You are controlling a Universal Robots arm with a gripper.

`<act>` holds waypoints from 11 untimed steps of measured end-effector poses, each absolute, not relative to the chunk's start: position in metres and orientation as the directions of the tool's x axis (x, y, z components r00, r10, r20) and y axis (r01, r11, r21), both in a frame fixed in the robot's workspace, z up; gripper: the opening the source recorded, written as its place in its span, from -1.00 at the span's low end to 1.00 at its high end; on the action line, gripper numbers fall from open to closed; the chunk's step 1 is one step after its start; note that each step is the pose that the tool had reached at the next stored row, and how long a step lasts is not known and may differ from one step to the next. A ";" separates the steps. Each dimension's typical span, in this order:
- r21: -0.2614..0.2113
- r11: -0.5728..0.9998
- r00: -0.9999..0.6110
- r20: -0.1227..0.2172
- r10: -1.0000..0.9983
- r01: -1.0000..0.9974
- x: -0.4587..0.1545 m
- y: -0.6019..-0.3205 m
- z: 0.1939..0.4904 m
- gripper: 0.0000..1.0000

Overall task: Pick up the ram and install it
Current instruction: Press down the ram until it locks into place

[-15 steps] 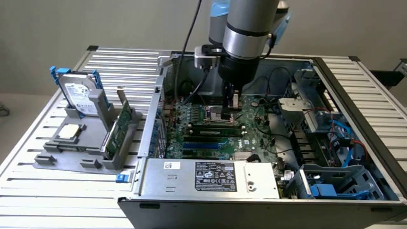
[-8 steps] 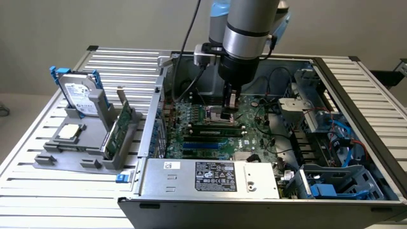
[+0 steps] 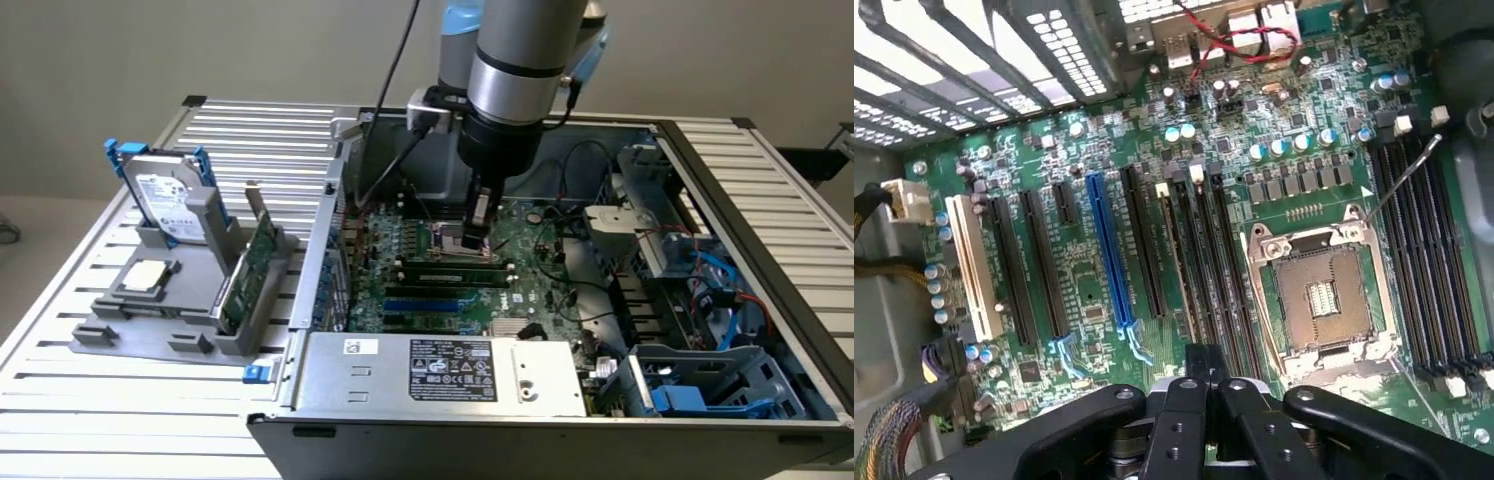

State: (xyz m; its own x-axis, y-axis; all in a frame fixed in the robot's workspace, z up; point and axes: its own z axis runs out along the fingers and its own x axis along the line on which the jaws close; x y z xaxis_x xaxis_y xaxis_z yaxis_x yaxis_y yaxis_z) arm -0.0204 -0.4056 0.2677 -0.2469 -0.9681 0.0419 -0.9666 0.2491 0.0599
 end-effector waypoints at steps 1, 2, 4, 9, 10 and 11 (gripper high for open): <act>0.060 0.266 -0.263 0.042 -0.964 -0.962 -0.020 -0.406 0.268 -0.79; 0.060 0.281 -0.279 0.042 -0.959 -0.958 -0.020 -0.406 0.268 -0.79; 0.060 0.314 -0.312 0.042 -0.949 -0.948 -0.020 -0.406 0.268 -0.79; 0.060 0.391 -0.389 0.042 -0.920 -0.918 -0.020 -0.406 0.268 -0.79; 0.060 0.406 -0.404 0.042 -0.914 -0.912 -0.020 -0.406 0.268 -0.79; 0.060 0.421 -0.419 0.042 -0.907 -0.905 -0.020 -0.406 0.268 -0.79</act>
State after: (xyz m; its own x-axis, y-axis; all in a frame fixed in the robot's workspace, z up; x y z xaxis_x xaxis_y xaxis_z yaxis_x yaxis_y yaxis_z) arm -0.0204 -0.4056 0.2676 -0.4187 -0.9071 0.0419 -0.9053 0.4206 0.0598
